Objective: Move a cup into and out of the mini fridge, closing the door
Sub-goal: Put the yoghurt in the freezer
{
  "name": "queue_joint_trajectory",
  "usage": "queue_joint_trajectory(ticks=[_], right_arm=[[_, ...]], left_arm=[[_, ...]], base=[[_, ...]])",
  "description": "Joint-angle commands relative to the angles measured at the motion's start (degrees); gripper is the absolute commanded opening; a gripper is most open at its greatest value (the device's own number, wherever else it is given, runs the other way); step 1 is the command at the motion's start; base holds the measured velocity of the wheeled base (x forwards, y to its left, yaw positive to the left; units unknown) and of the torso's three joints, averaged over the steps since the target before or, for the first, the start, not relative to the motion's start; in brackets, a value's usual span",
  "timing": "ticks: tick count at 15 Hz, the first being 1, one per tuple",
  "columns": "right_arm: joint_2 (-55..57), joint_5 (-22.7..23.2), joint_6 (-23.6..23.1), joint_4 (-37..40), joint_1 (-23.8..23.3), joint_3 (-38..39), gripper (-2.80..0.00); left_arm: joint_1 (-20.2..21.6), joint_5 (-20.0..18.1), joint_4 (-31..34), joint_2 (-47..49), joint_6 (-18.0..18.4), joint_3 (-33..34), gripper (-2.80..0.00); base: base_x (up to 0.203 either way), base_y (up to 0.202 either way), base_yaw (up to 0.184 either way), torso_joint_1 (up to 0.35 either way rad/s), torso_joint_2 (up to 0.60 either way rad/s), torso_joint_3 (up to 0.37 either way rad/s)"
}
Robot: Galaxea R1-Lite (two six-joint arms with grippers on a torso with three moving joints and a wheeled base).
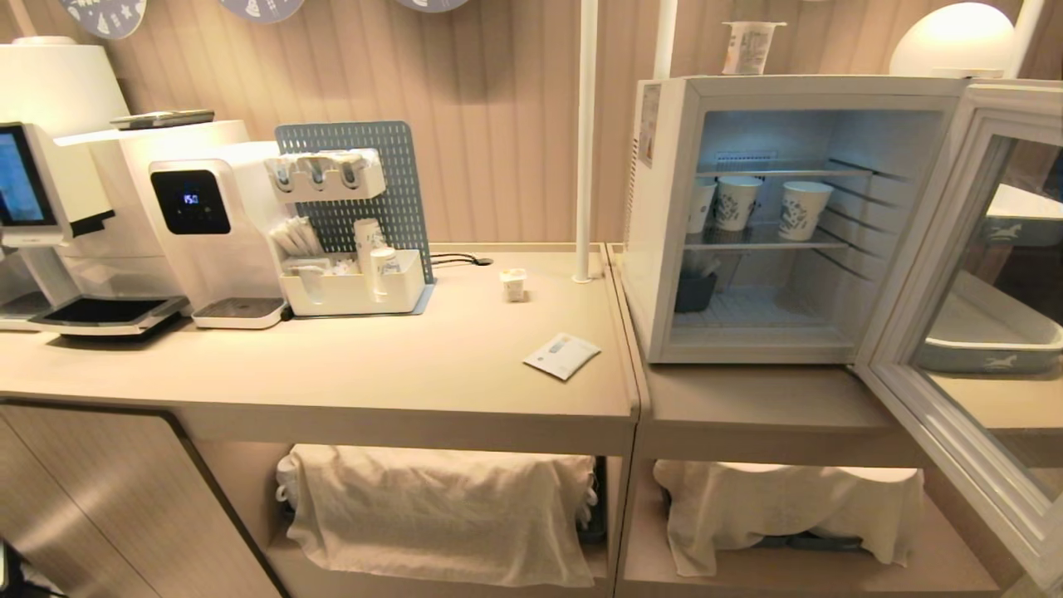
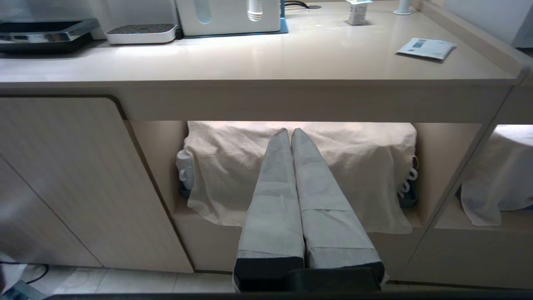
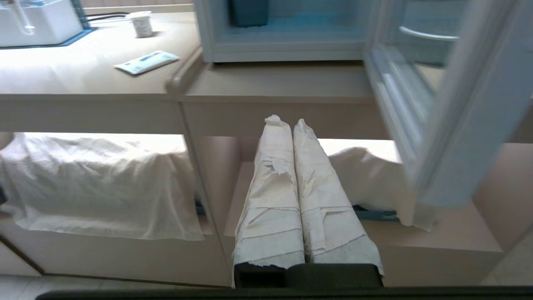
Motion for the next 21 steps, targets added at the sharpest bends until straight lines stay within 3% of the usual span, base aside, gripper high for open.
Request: queue_joint_trajectory(ticks=[1,4,21], right_arm=[[0.06,0.02,-0.04,0.02,0.06,0.0,-2.8],[0.06,0.02,-0.04,0.02,0.02,0.0,-2.8],[0.06,0.02,-0.04,0.02,0.06,0.0,-2.8]], left_arm=[[0.02,-0.02,0.04,0.0,0.0,0.09,-2.8],[0.02,-0.02,-0.05,0.0,0.17,0.09,-2.8],[0.02,-0.09,-0.05,0.0,-0.53,0.09,-2.8]], base=[[0.0,0.191,-0.001,0.002,0.0,0.002],[0.0,0.117,0.0,0.002,0.0,0.005],[0.0,0.0,0.0,0.0,0.0,0.0]])
